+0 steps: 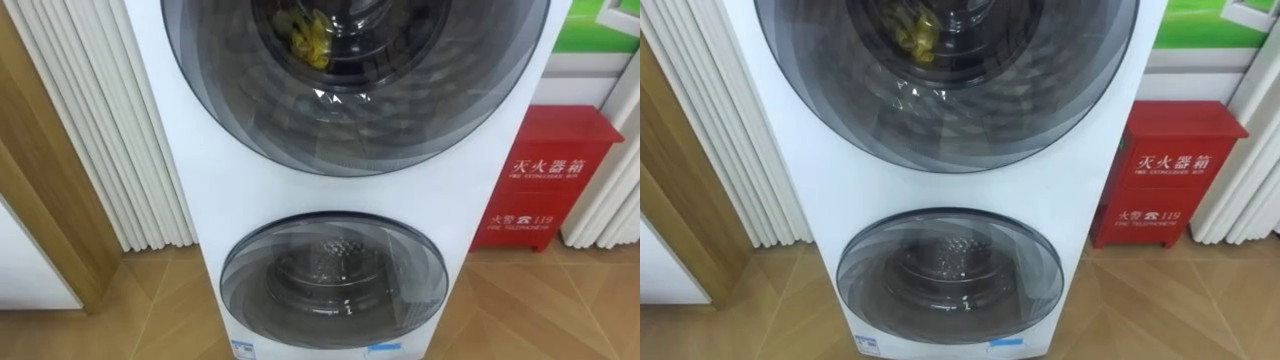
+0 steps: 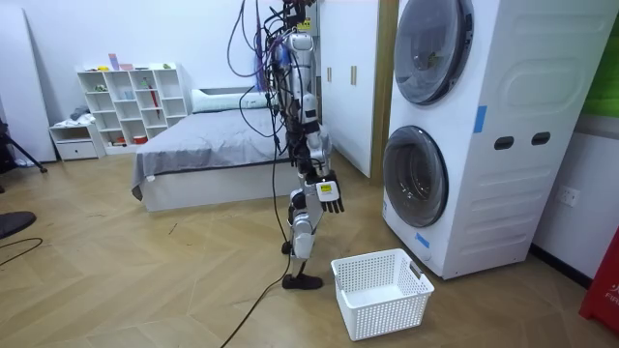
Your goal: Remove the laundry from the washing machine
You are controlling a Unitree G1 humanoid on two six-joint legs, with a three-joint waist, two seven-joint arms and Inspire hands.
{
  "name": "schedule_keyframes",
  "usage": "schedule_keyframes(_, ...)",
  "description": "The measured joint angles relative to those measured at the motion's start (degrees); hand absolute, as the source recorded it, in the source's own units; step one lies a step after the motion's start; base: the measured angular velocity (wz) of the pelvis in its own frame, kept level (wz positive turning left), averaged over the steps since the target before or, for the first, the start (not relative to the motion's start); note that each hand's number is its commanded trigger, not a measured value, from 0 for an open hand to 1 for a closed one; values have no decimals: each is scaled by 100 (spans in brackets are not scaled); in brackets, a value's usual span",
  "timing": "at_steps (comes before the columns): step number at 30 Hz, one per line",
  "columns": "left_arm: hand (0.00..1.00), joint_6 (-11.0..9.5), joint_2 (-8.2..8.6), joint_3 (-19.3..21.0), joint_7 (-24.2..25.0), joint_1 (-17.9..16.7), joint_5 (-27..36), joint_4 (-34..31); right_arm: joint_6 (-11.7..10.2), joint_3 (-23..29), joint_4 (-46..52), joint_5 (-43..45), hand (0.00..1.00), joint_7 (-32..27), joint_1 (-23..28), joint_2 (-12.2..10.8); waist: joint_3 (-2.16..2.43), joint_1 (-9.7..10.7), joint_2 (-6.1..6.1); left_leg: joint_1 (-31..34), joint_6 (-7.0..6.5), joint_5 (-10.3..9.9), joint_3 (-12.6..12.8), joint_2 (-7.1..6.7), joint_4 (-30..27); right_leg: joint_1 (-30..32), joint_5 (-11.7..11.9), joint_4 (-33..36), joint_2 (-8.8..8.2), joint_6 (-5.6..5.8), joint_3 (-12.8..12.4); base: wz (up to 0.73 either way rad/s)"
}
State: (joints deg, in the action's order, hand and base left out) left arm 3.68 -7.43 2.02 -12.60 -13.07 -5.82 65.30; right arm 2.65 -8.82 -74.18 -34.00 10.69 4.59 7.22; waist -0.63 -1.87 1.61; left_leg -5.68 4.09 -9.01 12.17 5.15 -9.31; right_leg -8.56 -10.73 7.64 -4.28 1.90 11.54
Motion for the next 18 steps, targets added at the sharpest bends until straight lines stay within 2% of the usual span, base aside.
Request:
schedule_keyframes(2, 0, 0, -7, 2, 73, 34, -3, -7, -1, 6, 4, 138, 0, -10, -89, 25, -10, 22, 12, 1, 0, 0, 5, 0, -3, 1, 0, 5, 0, 0, -11, 0)
schedule_keyframes(3, 0, -4, -14, 9, 101, 59, -13, -10, 25, 52, 44, 331, 0, -45, -182, 55, 11, 19, 58, 2, 0, 0, 9, 0, -6, 10, 0, 18, -2, 0, -11, 0)
schedule_keyframes(4, 0, -5, -21, 22, 131, 100, -21, -10, 100, 172, 189, 500, 0, -126, -309, 107, -6, 18, 43, 9, -1, 0, 13, 0, -11, 25, 0, 26, -4, 0, -9, 0)
schedule_keyframes(6, 0, -24, -57, 56, 217, 158, -14, -20, 80, 435, 377, 744, 0, -250, -605, 205, -30, 31, 64, 10, -2, 1, 12, -1, -19, 32, 0, 25, -7, 0, 5, 0)
schedule_keyframes(8, 0, -75, -95, 178, 235, 153, 8, -138, 103, 724, 960, 835, 0, -422, -779, 321, -21, 24, 121, 1, -3, 3, 7, 0, -19, 31, 2, 49, -6, -3, 1, 0)
schedule_keyframes(11, 0, -125, -161, 206, 246, 241, 5, -139, 6, 796, 1738, 788, 0, -715, -1399, 622, -5, -6, 165, -3, -3, 3, 7, 0, -21, 34, 3, 63, -3, -5, -10, 0)
schedule_keyframes(13, 0, -125, -202, 239, 247, 345, -4, -147, -31, 834, 2066, 760, 0, -897, -1908, 818, 1, -51, 289, -1, -3, 3, 3, 0, -19, 30, 4, 58, 1, -6, -3, 0)
schedule_keyframes(15, 0, -105, -261, 243, 257, 386, -45, -129, -16, 919, 2570, 764, 0, -1033, -2156, 916, -11, -143, 338, 12, -2, 2, 2, -3, -15, 37, 4, 61, 0, -7, 2, 0)
schedule_keyframes(18, 0, 9, -292, 243, 326, 399, -128, -144, -14, 1027, 3150, 736, 0, -1263, -2483, 1014, 22, -170, 411, 22, -1, 1, -19, 2, -13, 60, 4, 106, 0, -7, 24, 3)
